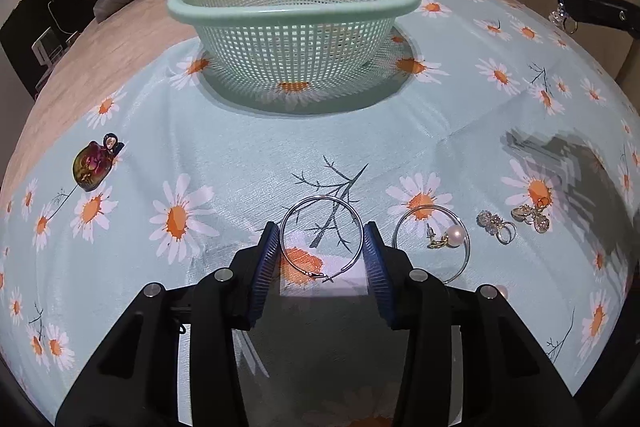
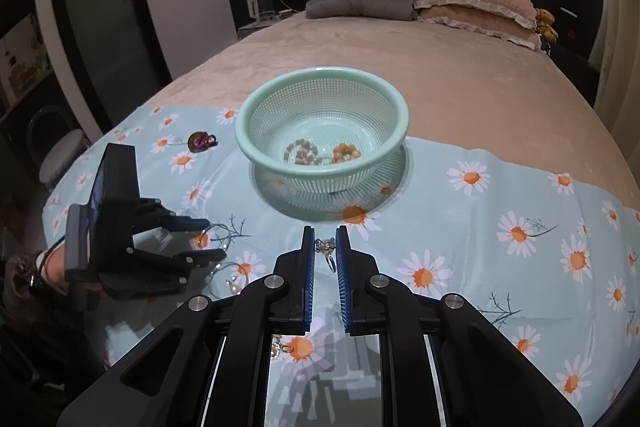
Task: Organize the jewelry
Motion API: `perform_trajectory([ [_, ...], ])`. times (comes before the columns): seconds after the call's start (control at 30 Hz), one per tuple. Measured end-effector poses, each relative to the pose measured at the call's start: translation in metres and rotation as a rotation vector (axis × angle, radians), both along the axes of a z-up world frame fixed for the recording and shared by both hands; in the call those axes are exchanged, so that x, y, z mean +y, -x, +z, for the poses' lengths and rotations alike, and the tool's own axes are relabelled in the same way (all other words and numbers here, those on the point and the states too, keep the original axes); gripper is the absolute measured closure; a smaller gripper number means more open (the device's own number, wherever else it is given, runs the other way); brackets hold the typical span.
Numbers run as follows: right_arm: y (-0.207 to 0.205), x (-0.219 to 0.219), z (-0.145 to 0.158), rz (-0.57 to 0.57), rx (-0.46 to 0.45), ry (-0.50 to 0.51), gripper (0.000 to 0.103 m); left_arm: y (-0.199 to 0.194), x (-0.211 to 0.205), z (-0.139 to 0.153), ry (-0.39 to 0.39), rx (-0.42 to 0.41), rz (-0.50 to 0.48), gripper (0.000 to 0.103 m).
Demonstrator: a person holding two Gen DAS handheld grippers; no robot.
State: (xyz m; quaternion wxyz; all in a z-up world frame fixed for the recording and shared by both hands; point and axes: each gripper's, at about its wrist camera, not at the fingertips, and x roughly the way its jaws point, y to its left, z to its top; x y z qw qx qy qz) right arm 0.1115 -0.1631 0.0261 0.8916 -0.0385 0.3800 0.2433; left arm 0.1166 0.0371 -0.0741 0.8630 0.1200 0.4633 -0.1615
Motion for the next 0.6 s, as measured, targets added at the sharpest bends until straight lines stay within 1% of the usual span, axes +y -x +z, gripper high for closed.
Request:
perform_trajectory([
  [0.1, -0.001, -0.002, 0.002, 0.000, 0.000, -0.010, 0.092, 0.000, 0.004, 0.006, 0.021, 0.011, 0.013, 0.059],
  [0.3, -0.002, -0.004, 0.006, 0.005, -0.011, -0.015, 0.093, -0.001, 0.016, 0.039, 0.061, -0.032, 0.040, 0.059],
  [0.37, -0.003, -0.003, 0.006, 0.008, -0.014, -0.013, 0.093, -0.003, 0.018, 0.052, 0.061, -0.053, 0.046, 0.059],
  [0.43, -0.004, 0.001, -0.001, 0.032, 0.010, 0.005, 0.089, -0.007, 0.019, 0.061, 0.063, -0.070, 0.053, 0.059],
  [0.47, -0.005, 0.005, -0.009, 0.040, 0.030, 0.039, 0.083, -0.009, 0.020, 0.065, 0.067, -0.072, 0.055, 0.059],
  [0.5, -0.004, 0.009, -0.020, 0.043, 0.046, 0.075, 0.059, -0.010, 0.020, 0.069, 0.071, -0.079, 0.059, 0.059],
  [0.53, -0.002, 0.012, -0.033, 0.049, 0.055, 0.105, 0.042, -0.011, 0.022, 0.073, 0.076, -0.088, 0.063, 0.059],
  [0.6, 0.001, 0.015, -0.057, 0.057, 0.085, 0.129, 0.043, -0.012, 0.023, 0.078, 0.081, -0.092, 0.064, 0.059],
])
